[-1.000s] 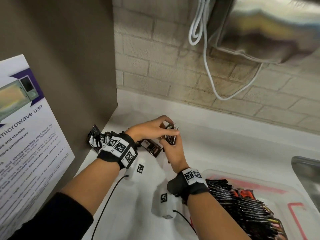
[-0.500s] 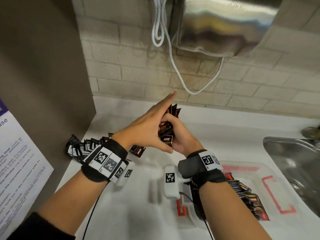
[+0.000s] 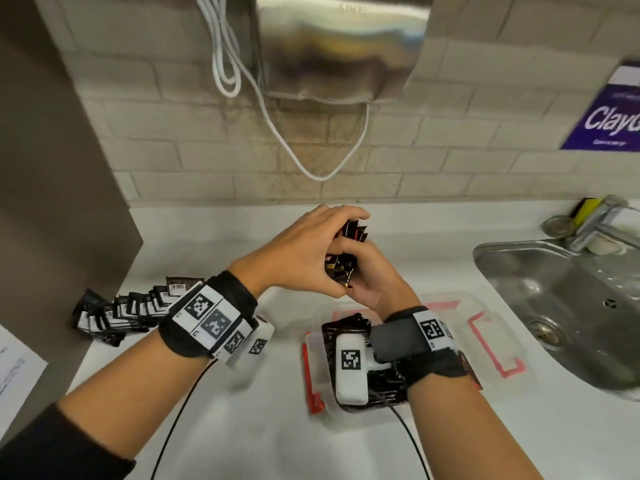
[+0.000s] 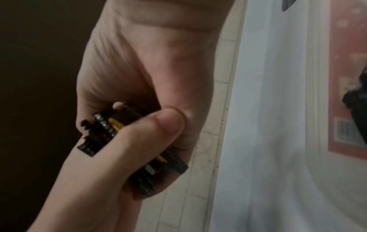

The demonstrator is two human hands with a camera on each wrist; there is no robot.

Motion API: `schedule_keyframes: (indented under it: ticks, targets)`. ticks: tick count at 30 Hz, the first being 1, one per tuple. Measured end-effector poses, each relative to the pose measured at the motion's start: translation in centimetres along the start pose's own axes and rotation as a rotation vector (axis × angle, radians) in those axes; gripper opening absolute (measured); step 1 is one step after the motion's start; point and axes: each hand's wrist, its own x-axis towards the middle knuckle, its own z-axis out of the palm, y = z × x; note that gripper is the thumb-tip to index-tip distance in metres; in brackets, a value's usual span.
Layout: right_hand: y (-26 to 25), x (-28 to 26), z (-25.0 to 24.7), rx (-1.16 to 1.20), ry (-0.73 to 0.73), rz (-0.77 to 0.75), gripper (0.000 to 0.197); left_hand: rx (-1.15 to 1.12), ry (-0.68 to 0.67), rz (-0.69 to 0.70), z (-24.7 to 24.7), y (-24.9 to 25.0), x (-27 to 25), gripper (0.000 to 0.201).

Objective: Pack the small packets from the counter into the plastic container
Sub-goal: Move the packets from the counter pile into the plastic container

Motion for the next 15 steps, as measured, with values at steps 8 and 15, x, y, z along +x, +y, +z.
schedule_keyframes:
  ticks: [8, 15]
  targets:
    - [-3.9, -4.1, -6.3, 0.167, 0.040, -0.132, 0.026, -0.028, -0.018, 0.102, 3.5, 4.3, 5.9, 0.098]
    - [-3.0, -6.0, -11.9, 0.041, 0.320, -0.150, 0.042, 0.087, -0.014, -0.001, 9.0, 6.2, 7.1, 0.095]
